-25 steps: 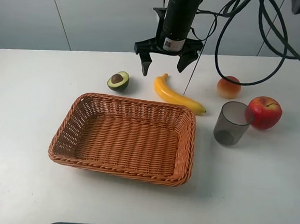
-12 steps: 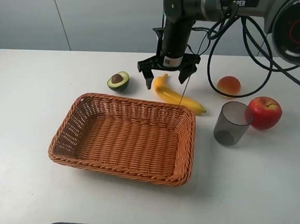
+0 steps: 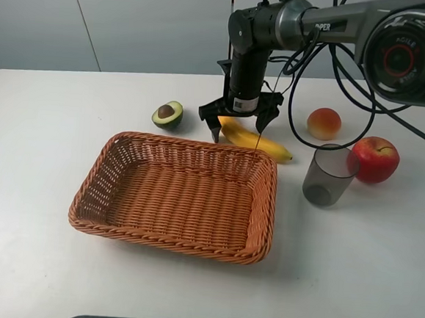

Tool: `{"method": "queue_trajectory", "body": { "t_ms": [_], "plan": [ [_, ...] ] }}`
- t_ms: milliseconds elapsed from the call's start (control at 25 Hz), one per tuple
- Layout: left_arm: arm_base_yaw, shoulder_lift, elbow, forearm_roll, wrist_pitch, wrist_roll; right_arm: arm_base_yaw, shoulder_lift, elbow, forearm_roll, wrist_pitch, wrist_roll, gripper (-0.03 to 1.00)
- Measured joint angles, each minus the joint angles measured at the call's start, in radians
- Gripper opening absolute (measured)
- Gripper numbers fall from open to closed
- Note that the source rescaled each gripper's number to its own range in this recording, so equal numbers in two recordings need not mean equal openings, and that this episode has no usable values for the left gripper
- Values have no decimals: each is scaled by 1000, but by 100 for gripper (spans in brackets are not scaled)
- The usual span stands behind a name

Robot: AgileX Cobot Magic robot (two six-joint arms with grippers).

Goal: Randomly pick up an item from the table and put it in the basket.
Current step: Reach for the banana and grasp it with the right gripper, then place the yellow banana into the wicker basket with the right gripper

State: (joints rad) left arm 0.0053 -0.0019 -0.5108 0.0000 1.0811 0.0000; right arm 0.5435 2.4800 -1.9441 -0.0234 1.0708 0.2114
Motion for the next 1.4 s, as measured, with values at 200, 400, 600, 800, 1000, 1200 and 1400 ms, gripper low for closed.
{"method": "queue_trajectory", "body": {
  "t_ms": [200,400,600,800,1000,1200,1400],
  "plan": [
    [0,0,0,0,0,0,0,4,-4,-10,-1,-22,0],
    [0,0,0,0,0,0,0,4,-4,-14,-4,-35,4],
    [0,0,0,0,0,0,0,5,-4,-14,-6,-37,4],
    [0,0,0,0,0,0,0,6,-5,-14,-8,-41,4],
    [0,0,0,0,0,0,0,-5,-5,-46,-12,-56,4],
    [0,0,0,0,0,0,-4,-96,-5,-97,1,-121,4],
    [0,0,0,0,0,0,-4,-214,-5,-135,92,-211,4]
  ]
}}
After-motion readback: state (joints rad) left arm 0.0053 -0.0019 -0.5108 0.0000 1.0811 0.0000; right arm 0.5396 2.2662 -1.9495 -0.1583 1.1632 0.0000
